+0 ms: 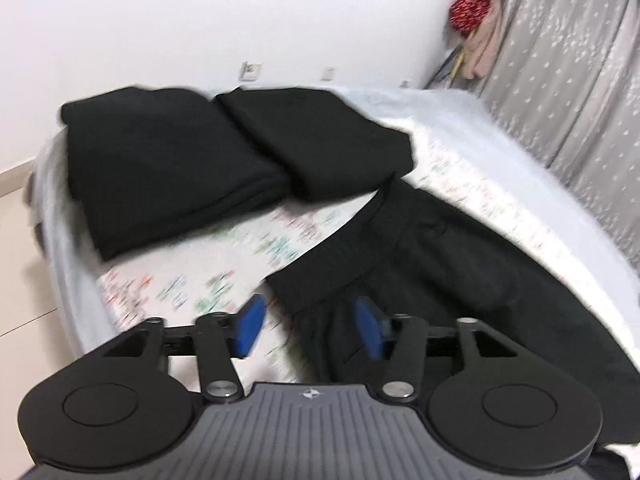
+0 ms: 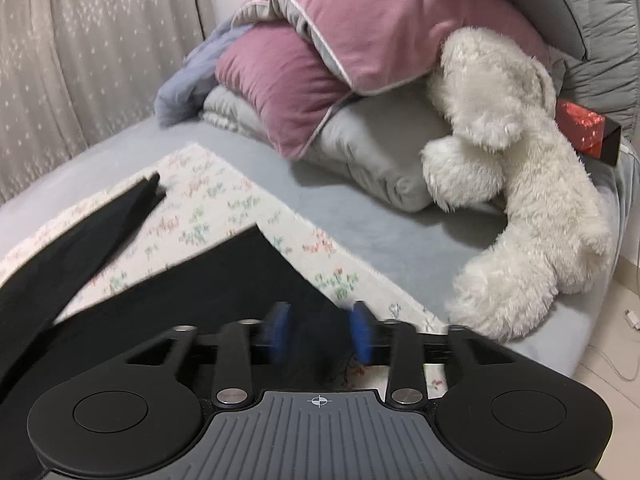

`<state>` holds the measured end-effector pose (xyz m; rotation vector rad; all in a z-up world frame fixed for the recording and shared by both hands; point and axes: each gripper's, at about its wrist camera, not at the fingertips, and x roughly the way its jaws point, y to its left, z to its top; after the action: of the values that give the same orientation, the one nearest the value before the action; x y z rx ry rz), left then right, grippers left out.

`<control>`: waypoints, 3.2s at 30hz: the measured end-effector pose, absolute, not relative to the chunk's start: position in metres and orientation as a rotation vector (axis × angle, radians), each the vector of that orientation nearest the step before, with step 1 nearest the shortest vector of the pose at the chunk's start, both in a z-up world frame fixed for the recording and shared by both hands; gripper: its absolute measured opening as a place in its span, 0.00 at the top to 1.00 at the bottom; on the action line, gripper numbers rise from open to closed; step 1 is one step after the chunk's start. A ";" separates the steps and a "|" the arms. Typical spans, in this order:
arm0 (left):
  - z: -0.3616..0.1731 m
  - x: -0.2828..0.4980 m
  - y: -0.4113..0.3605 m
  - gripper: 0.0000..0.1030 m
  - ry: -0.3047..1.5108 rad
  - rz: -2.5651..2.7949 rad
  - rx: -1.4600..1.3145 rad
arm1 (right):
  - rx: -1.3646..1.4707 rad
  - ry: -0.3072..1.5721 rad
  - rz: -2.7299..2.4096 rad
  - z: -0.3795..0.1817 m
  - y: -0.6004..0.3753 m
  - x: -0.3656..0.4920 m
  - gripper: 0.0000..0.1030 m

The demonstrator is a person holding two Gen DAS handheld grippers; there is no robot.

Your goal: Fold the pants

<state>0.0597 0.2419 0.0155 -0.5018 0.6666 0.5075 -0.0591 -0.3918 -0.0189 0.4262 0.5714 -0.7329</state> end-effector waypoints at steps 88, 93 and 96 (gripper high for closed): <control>0.033 0.247 0.244 0.64 0.382 0.061 -0.031 | 0.273 0.169 -0.268 0.078 -0.473 0.236 0.99; 0.002 0.182 0.264 0.40 0.491 -0.042 0.036 | 0.306 0.320 -0.241 0.041 -0.488 0.088 0.99; -0.005 0.161 0.274 0.28 0.571 -0.058 0.041 | 0.317 0.504 -0.276 -0.006 -0.494 0.028 0.98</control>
<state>0.1612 0.2739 -0.0054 0.0406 0.5705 -0.0584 0.0284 -0.4939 -0.0058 0.3171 0.5041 -0.2759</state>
